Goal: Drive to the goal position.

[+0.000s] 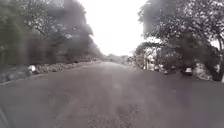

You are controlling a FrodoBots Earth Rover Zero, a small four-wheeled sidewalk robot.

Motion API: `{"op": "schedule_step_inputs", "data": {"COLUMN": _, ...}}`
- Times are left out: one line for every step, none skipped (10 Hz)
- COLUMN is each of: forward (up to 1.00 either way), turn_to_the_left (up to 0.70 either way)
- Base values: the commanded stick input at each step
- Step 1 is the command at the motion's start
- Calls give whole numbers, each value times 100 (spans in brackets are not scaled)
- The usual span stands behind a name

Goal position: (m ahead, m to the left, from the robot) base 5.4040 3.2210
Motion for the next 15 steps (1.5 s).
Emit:
{"op": "schedule_step_inputs", "data": {"forward": 70, "turn_to_the_left": 0}}
{"op": "schedule_step_inputs", "data": {"forward": 70, "turn_to_the_left": 0}}
{"op": "schedule_step_inputs", "data": {"forward": 70, "turn_to_the_left": 0}}
{"op": "schedule_step_inputs", "data": {"forward": 70, "turn_to_the_left": 0}}
{"op": "schedule_step_inputs", "data": {"forward": 70, "turn_to_the_left": 0}}
{"op": "schedule_step_inputs", "data": {"forward": 70, "turn_to_the_left": 0}}
{"op": "schedule_step_inputs", "data": {"forward": 70, "turn_to_the_left": 0}}
{"op": "schedule_step_inputs", "data": {"forward": 70, "turn_to_the_left": 0}}
{"op": "schedule_step_inputs", "data": {"forward": 70, "turn_to_the_left": 0}}
{"op": "schedule_step_inputs", "data": {"forward": 70, "turn_to_the_left": 0}}
{"op": "schedule_step_inputs", "data": {"forward": 70, "turn_to_the_left": 0}}
{"op": "schedule_step_inputs", "data": {"forward": 70, "turn_to_the_left": 0}}
{"op": "schedule_step_inputs", "data": {"forward": 70, "turn_to_the_left": 0}}
{"op": "schedule_step_inputs", "data": {"forward": 70, "turn_to_the_left": 0}}
{"op": "schedule_step_inputs", "data": {"forward": 70, "turn_to_the_left": 0}}
